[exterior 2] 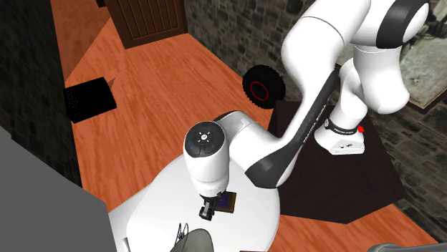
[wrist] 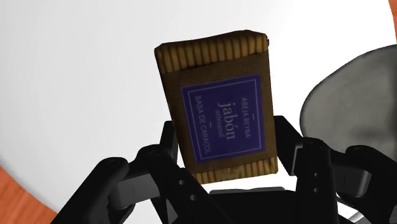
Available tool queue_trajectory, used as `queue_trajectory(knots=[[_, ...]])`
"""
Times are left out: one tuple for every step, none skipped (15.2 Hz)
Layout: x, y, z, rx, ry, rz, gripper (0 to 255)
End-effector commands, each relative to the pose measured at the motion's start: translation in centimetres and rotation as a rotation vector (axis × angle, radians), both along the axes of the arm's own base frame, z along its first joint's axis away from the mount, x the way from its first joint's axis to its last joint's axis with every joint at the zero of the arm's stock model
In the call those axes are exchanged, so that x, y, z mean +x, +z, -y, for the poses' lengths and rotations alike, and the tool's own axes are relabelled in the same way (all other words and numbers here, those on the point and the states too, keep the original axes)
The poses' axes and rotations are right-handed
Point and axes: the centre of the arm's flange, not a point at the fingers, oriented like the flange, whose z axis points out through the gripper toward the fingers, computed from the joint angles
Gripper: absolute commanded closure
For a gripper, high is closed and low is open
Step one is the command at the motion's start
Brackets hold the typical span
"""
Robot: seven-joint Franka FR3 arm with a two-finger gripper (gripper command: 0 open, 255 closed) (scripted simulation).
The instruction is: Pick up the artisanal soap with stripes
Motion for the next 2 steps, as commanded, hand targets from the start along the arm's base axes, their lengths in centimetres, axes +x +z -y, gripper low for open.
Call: queue_trajectory(knots=[[0.03,0.59,0.02,0.000,0.000,0.000,255],[0.04,0.59,0.02,0.000,0.000,0.000,255]])
